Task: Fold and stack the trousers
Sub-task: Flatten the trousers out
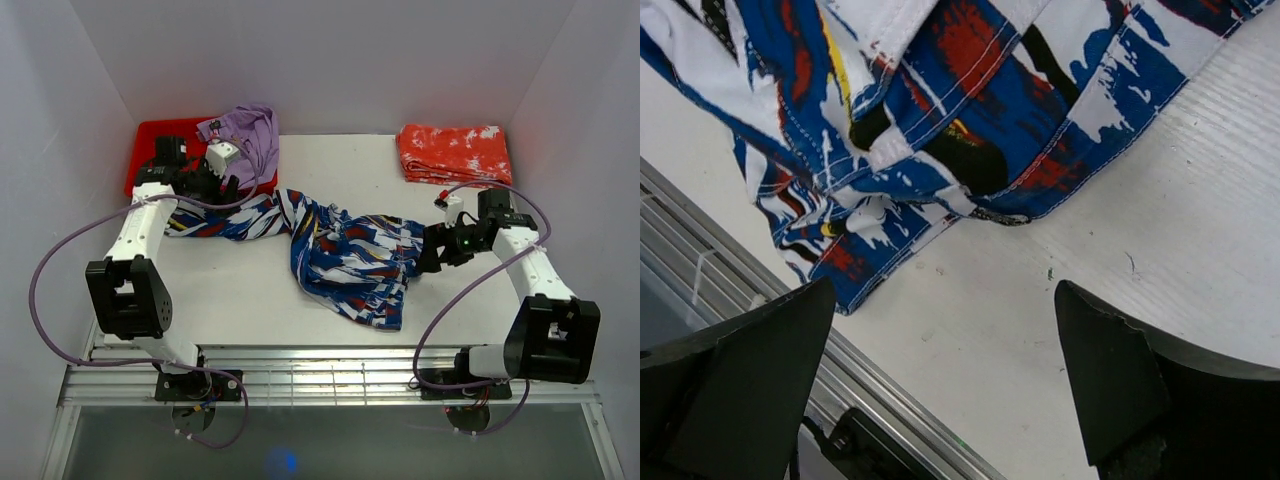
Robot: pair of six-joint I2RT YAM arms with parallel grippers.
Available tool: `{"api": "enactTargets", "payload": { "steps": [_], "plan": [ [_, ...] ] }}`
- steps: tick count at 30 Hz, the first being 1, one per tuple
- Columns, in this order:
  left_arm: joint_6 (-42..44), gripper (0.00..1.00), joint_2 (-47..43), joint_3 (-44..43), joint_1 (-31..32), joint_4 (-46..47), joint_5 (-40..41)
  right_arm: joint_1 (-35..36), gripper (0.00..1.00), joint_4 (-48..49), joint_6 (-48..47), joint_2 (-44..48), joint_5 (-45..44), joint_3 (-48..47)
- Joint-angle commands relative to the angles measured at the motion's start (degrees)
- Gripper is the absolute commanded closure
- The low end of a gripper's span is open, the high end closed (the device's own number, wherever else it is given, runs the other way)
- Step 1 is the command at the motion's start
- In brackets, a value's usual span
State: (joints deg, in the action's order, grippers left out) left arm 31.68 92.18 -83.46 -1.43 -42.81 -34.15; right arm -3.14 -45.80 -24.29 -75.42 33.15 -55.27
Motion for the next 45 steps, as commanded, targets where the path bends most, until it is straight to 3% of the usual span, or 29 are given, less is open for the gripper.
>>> {"api": "enactTargets", "payload": {
  "steps": [1, 6, 11, 16, 17, 18, 20, 22, 23, 27, 32, 35, 38, 39, 41, 42, 44, 45],
  "plan": [
    [14.9, 0.20, 1.9, 2.4, -2.9, -6.4, 1.3, 0.2, 0.03, 4.2, 6.4, -4.5, 2.5, 0.6],
    [17.3, 0.22, 2.2, 9.1, -3.8, -4.5, 5.2, 2.1, 0.02, 9.1, 9.5, -10.4, 2.0, 2.0],
    [12.0, 0.23, 4.0, 13.1, -3.8, 4.1, 5.0, 2.5, 0.02, 14.8, 12.3, -16.1, 4.1, 1.4],
    [10.1, 0.25, 8.4, 14.9, -3.8, 10.5, 8.3, 2.4, 0.37, 14.2, 11.7, -20.3, 2.6, -3.3],
    [10.6, 0.27, 9.0, 16.4, -3.8, 12.6, 9.9, 2.3, 0.42, 14.1, 11.6, -20.0, 0.4, -4.0],
    [12.3, 0.30, 9.2, 17.5, -3.8, 13.8, 10.3, 2.2, 0.54, 13.9, 11.4, -19.9, -0.7, -4.8],
    [14.2, 0.32, 8.7, 21.0, -3.8, 16.8, 10.6, 1.0, 0.65, 13.4, 10.0, -19.7, -3.9, -7.5],
    [15.3, 0.37, 8.6, 22.5, -3.8, 17.9, 10.5, -1.2, 0.90, 11.9, 8.7, -20.3, -5.0, -10.6],
    [15.9, 0.41, 8.7, 23.2, -3.8, 17.8, 10.3, -2.1, 0.92, 11.1, 7.7, -20.7, -6.0, -11.8],
    [20.9, 0.65, 6.4, 26.1, -3.6, 14.7, 6.7, -7.2, 0.92, 7.9, 3.9, -23.0, -7.6, -17.8],
    [39.4, 1.00, -7.2, 32.9, -3.4, 2.2, -1.1, -10.7, 0.92, 4.1, -1.3, -25.0, -11.5, -25.5],
    [52.3, 1.00, -17.1, 37.3, -3.1, -6.5, -2.1, -10.9, 0.92, 1.9, -3.7, -25.6, -12.5, -26.9],
    [56.4, 1.00, -22.5, 38.0, -2.8, -11.9, -2.1, -10.8, 0.88, -1.0, -4.8, -26.2, -13.2, -28.1],
    [51.3, 0.93, -23.9, 37.1, -2.9, -11.8, -2.6, -10.9, 0.75, -1.9, -5.0, -26.4, -13.4, -28.8],
    [43.4, 0.85, -22.1, 30.4, -2.9, -11.4, -3.2, -11.1, 0.60, -4.0, -5.3, -25.6, -14.2, -29.4],
    [35.7, 0.76, -18.0, 27.6, -3.0, -11.6, -3.4, -11.4, 0.44, -4.2, -5.3, -24.8, -14.2, -29.4],
    [28.9, 0.63, -13.1, 19.3, -3.6, -11.6, -4.6, -12.0, 0.31, -4.5, -5.5, -22.8, -14.9, -29.0],
    [26.2, 0.47, -10.7, 16.7, -4.0, -11.6, -5.1, -12.1, 0.27, -5.1, -5.5, -22.1, -15.0, -29.0]
  ]
}}
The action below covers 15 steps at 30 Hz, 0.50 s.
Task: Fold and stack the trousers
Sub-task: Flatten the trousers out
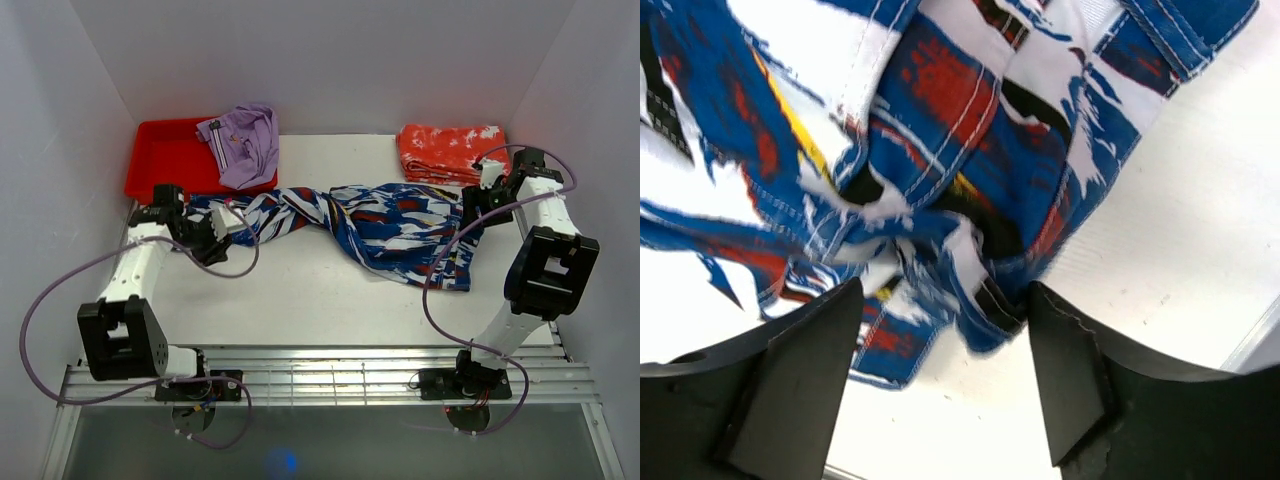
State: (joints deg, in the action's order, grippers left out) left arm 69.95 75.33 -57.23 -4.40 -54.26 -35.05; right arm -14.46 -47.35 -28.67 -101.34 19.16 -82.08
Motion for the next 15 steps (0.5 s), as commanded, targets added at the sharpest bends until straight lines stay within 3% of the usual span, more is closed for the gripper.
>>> {"api": "enactTargets", "payload": {
  "steps": [1, 2, 3, 5, 15],
  "plan": [
    [-16.2, 0.19, 11.0, -11.9, -1.2, 0.1, -4.7, -1.0, 0.26, -4.2, -1.1, 4.3, -1.2, -2.3],
    [-20.3, 0.12, 15.9, -16.2, -1.3, 1.1, -4.9, -1.1, 0.25, -6.0, -1.0, 5.1, -1.9, -2.2],
    [-20.4, 0.12, 16.0, -18.2, -1.4, 1.1, -4.9, -1.1, 0.26, -6.0, -1.0, 5.4, -1.9, -2.2],
    [-28.1, 0.11, 28.1, -25.4, -1.7, 5.0, -3.2, -2.1, 0.25, -10.5, -0.2, 6.0, -2.6, 0.8],
    [-30.8, 0.18, 39.7, -30.7, -1.8, 8.5, 2.4, -2.7, 0.28, -7.9, 2.9, 3.3, 3.8, 14.2]
  ]
}}
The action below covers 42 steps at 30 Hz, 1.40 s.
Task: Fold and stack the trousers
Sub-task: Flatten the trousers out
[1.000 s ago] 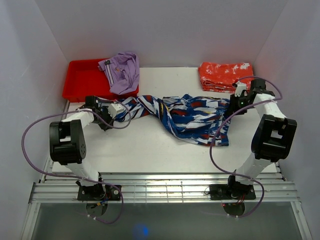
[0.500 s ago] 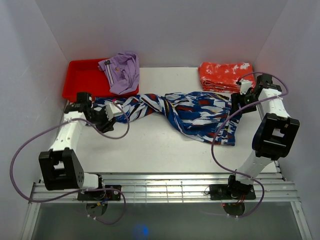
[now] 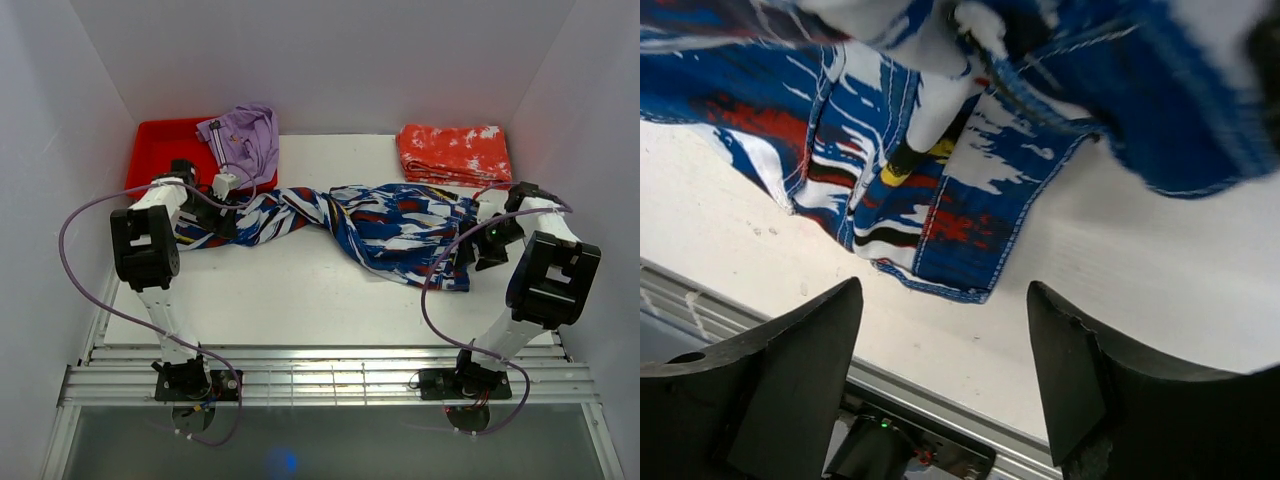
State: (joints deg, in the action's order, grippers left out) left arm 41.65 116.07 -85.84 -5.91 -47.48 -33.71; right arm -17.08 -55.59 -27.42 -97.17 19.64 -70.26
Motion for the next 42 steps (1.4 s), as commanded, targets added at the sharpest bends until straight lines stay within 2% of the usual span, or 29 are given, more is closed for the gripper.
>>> {"api": "enactTargets", "payload": {
  "steps": [1, 2, 5, 6, 9, 10, 12, 13, 14, 15, 16, 24, 27, 31, 34, 36, 37, 38, 39, 42],
  "plan": [
    [-2.4, 0.18, -0.7, -1.4, -0.2, 2.0, 2.0, -0.1, 0.28, 1.2, 2.5, -1.2, 3.8, 3.0],
    [-2.4, 0.19, -0.6, -1.0, -0.2, 2.5, 2.4, -0.1, 0.28, 2.4, 2.8, -2.1, 4.1, 3.5],
    [-2.0, 0.31, -0.8, 1.5, -0.3, 2.8, 4.1, -0.1, 0.32, 2.8, 3.2, -3.9, 6.0, 4.3],
    [-1.1, 0.41, -1.5, 2.4, -0.2, 2.7, 4.2, 0.0, 0.36, 3.2, 3.2, -4.3, 6.4, 4.5],
    [0.8, 0.54, -4.5, 7.3, -0.6, 1.8, 3.5, -0.1, 0.44, 4.7, 2.8, -5.6, 6.8, 5.7],
    [1.7, 0.62, -7.1, 8.6, -0.7, 1.5, 3.1, -0.1, 0.47, 4.9, 2.6, -5.9, 7.3, 6.0],
    [2.6, 0.71, -9.9, 11.7, -1.1, 0.9, 2.4, -0.1, 0.65, 5.3, 2.3, -6.6, 7.3, 6.2],
    [3.3, 0.75, -11.4, 12.6, -1.5, 0.5, 2.3, -0.1, 0.77, 5.8, 2.0, -6.7, 6.7, 6.3],
    [3.6, 0.88, -14.2, 13.3, -1.8, 0.4, 2.2, -0.1, 0.85, 6.0, 1.7, -6.6, 5.2, 6.0],
    [3.9, 0.96, -15.5, 14.3, -2.6, 0.3, 2.1, -0.6, 0.92, 5.9, 1.0, -6.5, 4.4, 5.8],
    [4.1, 1.00, -16.7, 14.5, -3.0, 0.3, 2.1, -1.1, 0.92, 5.6, 0.7, -6.3, 3.9, 5.3],
    [8.7, 1.00, -23.4, 11.1, -8.2, 3.4, 3.7, -9.4, 0.92, -2.0, -5.6, -5.1, 1.5, -5.7],
    [9.9, 1.00, -25.4, 10.3, -8.4, 8.0, 3.7, -11.4, 0.92, -3.6, -7.8, -5.5, 0.3, -8.0],
    [12.0, 1.00, -32.9, 11.9, -8.4, 16.9, 1.1, -12.1, 0.92, -4.8, -9.1, -6.2, 0.1, -10.0],
    [15.6, 1.00, -39.4, 17.3, -8.5, 20.9, -2.2, -12.1, 0.92, -6.4, -9.7, -6.3, 2.4, -10.0],
    [21.2, 1.00, -48.4, 24.7, -8.4, 20.9, -5.6, -12.1, 0.92, -6.9, -9.7, -6.6, 3.3, -10.0],
    [26.6, 1.00, -52.1, 28.2, -8.4, 22.3, -6.0, -12.1, 0.92, -7.0, -9.8, -6.7, 3.3, -9.9],
    [28.7, 1.00, -60.0, 31.6, -8.5, 23.5, -6.3, -12.1, 0.92, -7.2, -9.9, -6.8, 3.3, -9.8],
    [30.7, 1.00, -63.8, 37.9, -8.4, 24.2, -6.3, -12.1, 0.92, -7.3, -10.2, -7.0, 3.6, -9.7],
    [37.3, 1.00, -77.4, 43.6, -8.4, 20.1, -7.2, -12.1, 0.92, -9.0, -10.8, -7.9, 4.9, -9.9]
  ]
}}
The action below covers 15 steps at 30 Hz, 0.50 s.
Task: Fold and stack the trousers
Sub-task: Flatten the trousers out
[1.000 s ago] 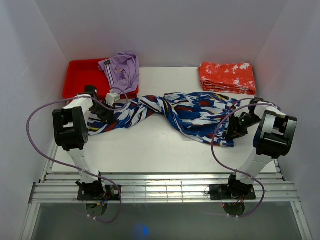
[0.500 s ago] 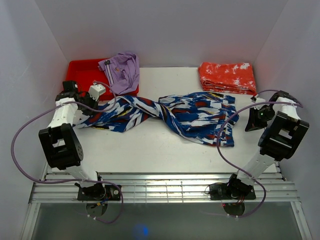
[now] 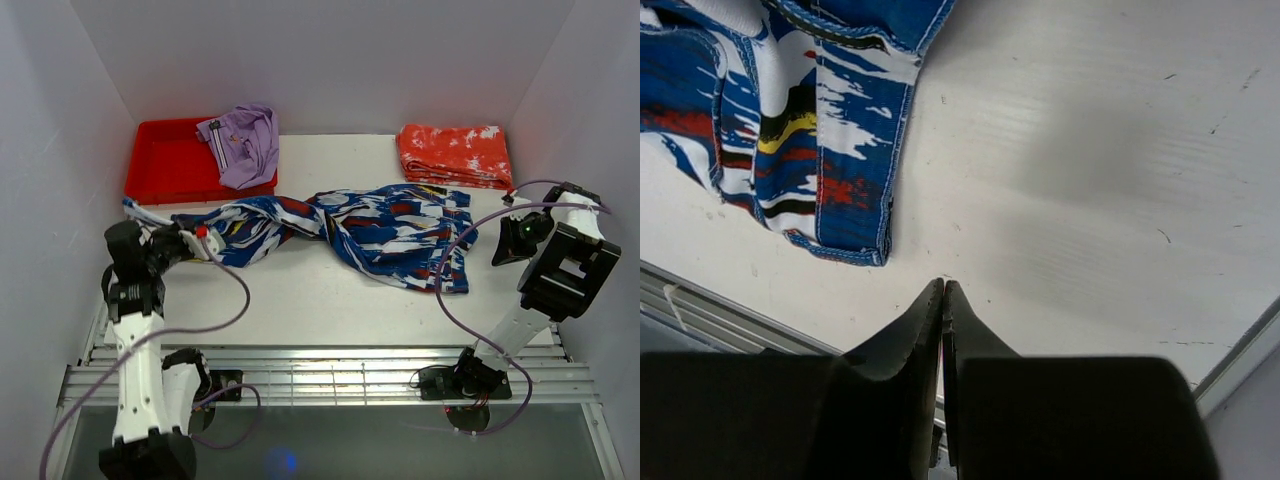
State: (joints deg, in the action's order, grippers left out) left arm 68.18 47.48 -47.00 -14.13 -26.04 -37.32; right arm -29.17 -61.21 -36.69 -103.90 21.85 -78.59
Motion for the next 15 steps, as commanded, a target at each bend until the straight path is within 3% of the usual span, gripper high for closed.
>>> {"api": "enactTargets", "payload": {
  "steps": [1, 5, 7, 9, 13, 15],
  "plan": [
    [12.7, 1.00, -11.7, 6.6, -0.2, -7.1, -4.6, 0.1, 0.92, -3.8, -1.6, -1.5, 3.2, -1.6],
    [24.9, 1.00, -19.9, 6.7, -0.2, -27.2, -5.4, 0.6, 0.82, -3.9, -1.5, -2.8, 3.4, -1.0],
    [30.2, 1.00, -19.8, 6.7, -0.2, -37.3, -2.7, 1.1, 0.74, -3.6, -1.3, -2.8, 3.1, -0.8],
    [32.4, 0.94, -18.1, 8.3, -0.2, -41.4, 3.3, 1.8, 0.65, -3.5, -0.9, -3.1, 2.9, -1.0],
    [26.9, 0.85, -10.1, 8.9, -0.2, -42.8, 8.1, 3.6, 0.55, -3.1, -0.5, -3.8, 2.5, -1.1],
    [21.8, 0.97, -2.4, 6.8, -0.2, -40.9, 7.9, 4.6, 0.54, -2.3, 0.1, -3.9, 2.4, -0.6]
  ]
}}
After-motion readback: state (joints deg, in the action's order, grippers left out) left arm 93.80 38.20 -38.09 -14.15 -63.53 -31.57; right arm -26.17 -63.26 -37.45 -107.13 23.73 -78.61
